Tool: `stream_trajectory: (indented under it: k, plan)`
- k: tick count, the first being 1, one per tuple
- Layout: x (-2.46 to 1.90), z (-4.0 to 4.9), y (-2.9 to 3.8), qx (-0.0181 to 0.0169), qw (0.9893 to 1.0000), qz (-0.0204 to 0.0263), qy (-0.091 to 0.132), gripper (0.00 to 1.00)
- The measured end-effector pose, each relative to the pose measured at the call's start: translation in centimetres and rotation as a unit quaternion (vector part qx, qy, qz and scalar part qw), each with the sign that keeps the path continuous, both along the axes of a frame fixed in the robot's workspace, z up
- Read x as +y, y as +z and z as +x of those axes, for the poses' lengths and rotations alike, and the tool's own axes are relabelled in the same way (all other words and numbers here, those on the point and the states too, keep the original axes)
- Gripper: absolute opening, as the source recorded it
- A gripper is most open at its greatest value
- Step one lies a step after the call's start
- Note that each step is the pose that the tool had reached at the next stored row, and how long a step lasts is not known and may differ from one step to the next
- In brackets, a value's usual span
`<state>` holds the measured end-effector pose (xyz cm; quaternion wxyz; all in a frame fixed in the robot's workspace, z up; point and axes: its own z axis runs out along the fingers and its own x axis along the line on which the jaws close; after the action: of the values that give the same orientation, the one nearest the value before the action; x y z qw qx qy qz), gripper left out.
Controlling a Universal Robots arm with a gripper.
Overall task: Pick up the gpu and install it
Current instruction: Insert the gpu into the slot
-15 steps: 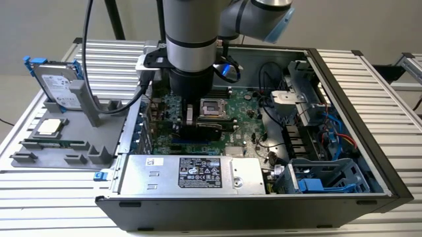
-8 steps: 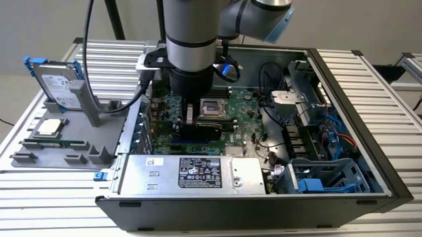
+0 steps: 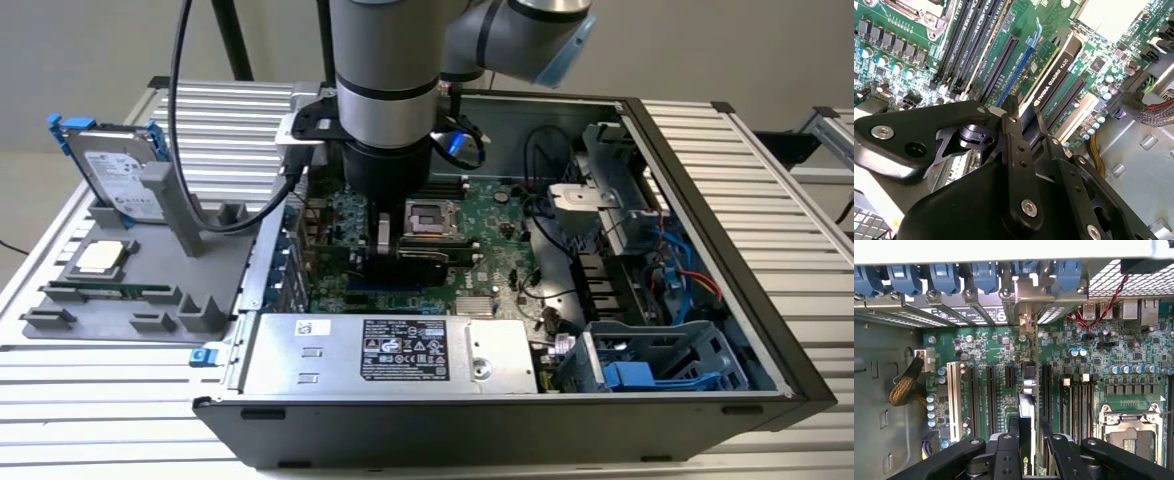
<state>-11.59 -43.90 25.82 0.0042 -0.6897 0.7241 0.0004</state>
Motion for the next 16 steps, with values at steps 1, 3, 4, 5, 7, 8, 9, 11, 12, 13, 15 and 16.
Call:
stream_trajectory:
  k: [1, 3, 4, 5, 7, 8, 9, 11, 12, 13, 15, 16]
  plan:
    - [0.0, 0.0, 0.0, 0.0, 1.0, 0.0, 0.0, 0.0]
    - [0.0, 0.0, 0.0, 0.0, 1.0, 0.0, 0.0, 0.0]
    - [0.0, 0.0, 0.0, 0.0, 1.0, 0.0, 0.0, 0.0]
    - [0.0, 0.0, 0.0, 0.0, 1.0, 0.0, 0.0, 0.0]
    - [0.0, 0.0, 0.0, 0.0, 1.0, 0.0, 0.0, 0.0]
    - [0.0, 0.0, 0.0, 0.0, 1.0, 0.0, 0.0, 0.0]
    - [0.0, 0.0, 0.0, 0.0, 1.0, 0.0, 0.0, 0.0]
    - [0.0, 0.0, -0.01, 0.0, 1.0, 0.0, 0.0, 0.0]
    - [0.0, 0.0, -0.01, 0.0, 1.0, 0.0, 0.0, 0.0]
    - [-0.01, 0.0, -0.01, 0.0, 1.0, 0.0, 0.0, 0.0]
    - [-0.02, 0.0, -0.09, -0.0001, 1.0, 0.0001, 0.0, 0.0]
    - [-0.02, 0.0, -0.17, -0.0001, 1.0, 0.0001, 0.0, 0.0]
